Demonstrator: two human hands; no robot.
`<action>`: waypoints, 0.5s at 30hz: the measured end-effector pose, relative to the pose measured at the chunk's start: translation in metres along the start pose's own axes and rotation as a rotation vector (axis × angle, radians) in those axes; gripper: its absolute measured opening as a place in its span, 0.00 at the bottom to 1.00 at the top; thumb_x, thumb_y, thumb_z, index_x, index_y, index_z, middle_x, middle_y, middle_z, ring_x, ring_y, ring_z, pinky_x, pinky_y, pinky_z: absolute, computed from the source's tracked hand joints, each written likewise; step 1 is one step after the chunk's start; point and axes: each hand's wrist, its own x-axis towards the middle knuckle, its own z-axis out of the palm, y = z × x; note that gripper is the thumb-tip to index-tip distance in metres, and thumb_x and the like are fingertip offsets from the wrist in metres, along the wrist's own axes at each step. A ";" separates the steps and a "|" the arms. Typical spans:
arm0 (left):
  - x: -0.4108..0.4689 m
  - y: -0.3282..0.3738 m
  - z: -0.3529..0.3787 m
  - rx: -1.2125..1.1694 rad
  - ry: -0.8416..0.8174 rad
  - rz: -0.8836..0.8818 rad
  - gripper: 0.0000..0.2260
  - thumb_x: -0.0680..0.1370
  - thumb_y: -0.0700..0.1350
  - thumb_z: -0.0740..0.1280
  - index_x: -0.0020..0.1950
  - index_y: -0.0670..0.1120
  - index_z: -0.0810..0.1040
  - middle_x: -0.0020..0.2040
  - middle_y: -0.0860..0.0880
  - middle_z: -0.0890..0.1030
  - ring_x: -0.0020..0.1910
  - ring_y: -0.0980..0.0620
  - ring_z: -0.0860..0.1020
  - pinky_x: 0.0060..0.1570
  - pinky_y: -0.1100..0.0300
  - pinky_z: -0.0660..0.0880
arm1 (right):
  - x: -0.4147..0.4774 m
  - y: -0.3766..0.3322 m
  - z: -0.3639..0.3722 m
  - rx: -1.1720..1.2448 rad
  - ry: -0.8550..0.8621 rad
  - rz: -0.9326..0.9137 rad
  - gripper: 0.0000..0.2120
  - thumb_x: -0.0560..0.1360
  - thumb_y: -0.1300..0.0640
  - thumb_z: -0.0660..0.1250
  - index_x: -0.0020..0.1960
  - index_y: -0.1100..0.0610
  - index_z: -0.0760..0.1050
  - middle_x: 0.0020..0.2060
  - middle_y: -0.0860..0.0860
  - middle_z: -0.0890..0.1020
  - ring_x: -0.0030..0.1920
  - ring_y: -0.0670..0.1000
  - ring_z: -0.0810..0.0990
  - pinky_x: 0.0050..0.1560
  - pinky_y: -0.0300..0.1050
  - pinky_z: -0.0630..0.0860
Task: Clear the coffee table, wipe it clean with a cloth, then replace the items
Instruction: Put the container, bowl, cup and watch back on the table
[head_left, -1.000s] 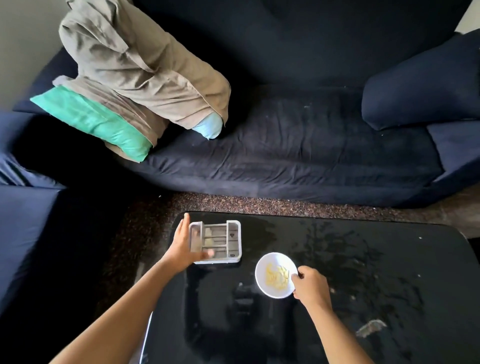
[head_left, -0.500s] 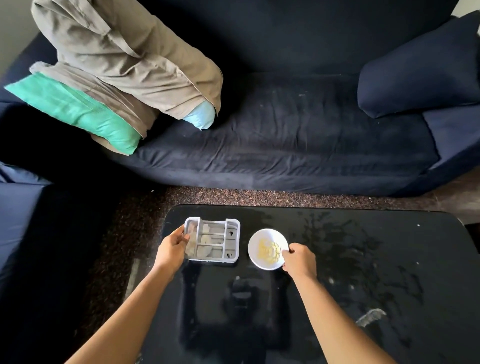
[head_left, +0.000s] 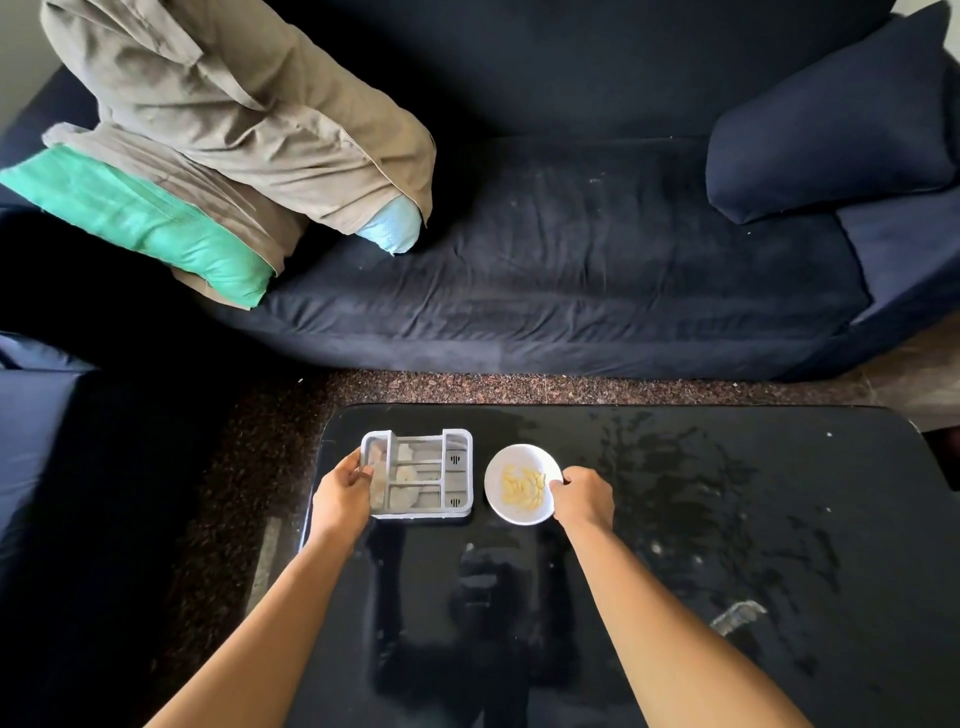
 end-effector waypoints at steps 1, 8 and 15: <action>-0.002 0.002 -0.001 0.004 -0.002 -0.001 0.17 0.81 0.38 0.59 0.69 0.45 0.72 0.53 0.48 0.80 0.47 0.49 0.77 0.47 0.59 0.71 | 0.000 0.000 0.000 -0.005 -0.004 0.004 0.11 0.75 0.58 0.64 0.34 0.58 0.69 0.44 0.60 0.82 0.46 0.61 0.80 0.41 0.46 0.74; -0.045 0.026 -0.003 0.118 0.101 0.105 0.19 0.80 0.47 0.63 0.71 0.45 0.70 0.68 0.45 0.73 0.67 0.45 0.71 0.66 0.53 0.65 | -0.021 -0.005 -0.035 -0.070 -0.032 -0.019 0.12 0.76 0.53 0.64 0.54 0.57 0.79 0.54 0.55 0.81 0.56 0.58 0.78 0.44 0.43 0.72; -0.147 0.082 0.065 0.048 -0.090 0.281 0.12 0.78 0.42 0.65 0.62 0.48 0.77 0.57 0.51 0.79 0.56 0.51 0.77 0.56 0.58 0.72 | -0.056 0.025 -0.128 0.115 0.028 -0.052 0.10 0.76 0.54 0.65 0.54 0.54 0.80 0.54 0.50 0.82 0.55 0.54 0.78 0.48 0.43 0.74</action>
